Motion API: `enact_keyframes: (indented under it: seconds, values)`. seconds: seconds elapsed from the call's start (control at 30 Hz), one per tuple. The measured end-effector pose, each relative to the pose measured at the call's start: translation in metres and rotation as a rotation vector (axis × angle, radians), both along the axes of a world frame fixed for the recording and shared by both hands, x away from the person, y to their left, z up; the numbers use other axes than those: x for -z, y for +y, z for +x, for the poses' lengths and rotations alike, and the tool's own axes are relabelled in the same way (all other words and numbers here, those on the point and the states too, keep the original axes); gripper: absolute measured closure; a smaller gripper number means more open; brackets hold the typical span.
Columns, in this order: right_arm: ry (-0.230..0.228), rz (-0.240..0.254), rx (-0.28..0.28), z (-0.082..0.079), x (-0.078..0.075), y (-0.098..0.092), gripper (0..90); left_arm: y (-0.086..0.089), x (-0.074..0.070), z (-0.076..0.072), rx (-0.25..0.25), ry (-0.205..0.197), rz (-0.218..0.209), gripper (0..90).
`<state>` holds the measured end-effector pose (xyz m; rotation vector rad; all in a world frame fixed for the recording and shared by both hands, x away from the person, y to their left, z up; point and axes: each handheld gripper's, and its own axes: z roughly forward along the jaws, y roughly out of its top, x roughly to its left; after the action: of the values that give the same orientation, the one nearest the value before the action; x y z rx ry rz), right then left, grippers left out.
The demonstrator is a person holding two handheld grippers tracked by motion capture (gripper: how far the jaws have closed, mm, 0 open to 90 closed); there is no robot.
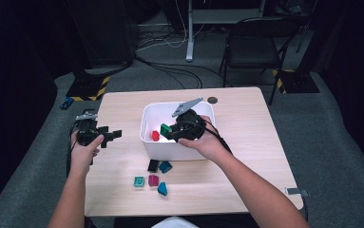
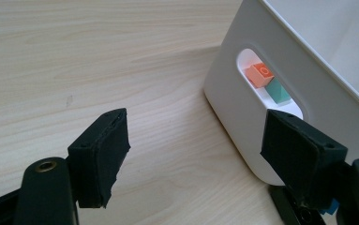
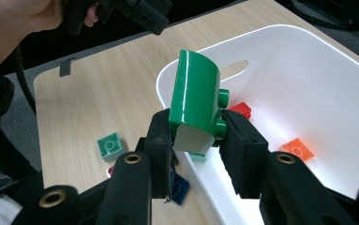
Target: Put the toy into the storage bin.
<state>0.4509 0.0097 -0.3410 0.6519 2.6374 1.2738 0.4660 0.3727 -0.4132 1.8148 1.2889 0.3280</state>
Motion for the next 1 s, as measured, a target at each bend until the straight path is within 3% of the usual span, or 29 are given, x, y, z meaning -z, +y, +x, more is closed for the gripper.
enact_keyframes:
  seconds: [0.5,0.73,1.0]
  values:
    - [-0.013,0.004,0.022,0.034,-0.007,0.027,64.8,0.002,-0.001,0.000,-0.002,-0.004,-0.009,23.2]
    - [-0.016,-0.017,0.039,0.052,0.002,0.037,64.8,0.001,-0.002,0.000,0.000,-0.009,-0.012,23.2]
    - [-0.026,-0.014,0.098,0.070,0.016,0.039,64.7,0.002,-0.002,0.001,0.003,-0.008,-0.014,23.2]
